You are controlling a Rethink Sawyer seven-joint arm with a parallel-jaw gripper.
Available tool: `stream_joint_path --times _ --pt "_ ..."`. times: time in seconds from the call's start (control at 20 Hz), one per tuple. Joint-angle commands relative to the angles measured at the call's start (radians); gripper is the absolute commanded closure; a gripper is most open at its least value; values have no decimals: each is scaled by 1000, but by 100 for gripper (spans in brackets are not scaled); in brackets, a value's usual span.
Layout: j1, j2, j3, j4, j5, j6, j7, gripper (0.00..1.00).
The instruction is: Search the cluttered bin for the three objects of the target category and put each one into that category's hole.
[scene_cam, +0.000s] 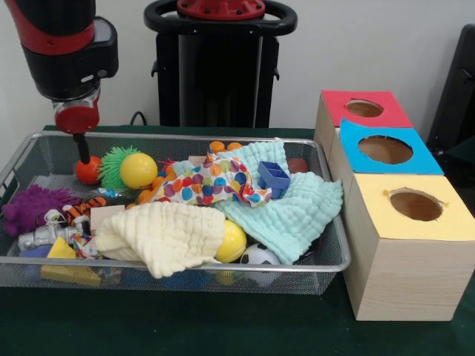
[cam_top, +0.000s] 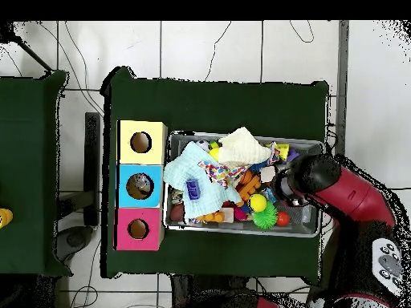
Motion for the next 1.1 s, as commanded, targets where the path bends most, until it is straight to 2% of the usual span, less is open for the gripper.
stream_joint_path --times 0.05,0.6,1.1 --pt "-34 55 107 66 2 -81 28 0" --pt "-23 107 131 54 28 -140 71 0" --pt "-4 123 144 58 53 -169 101 0"
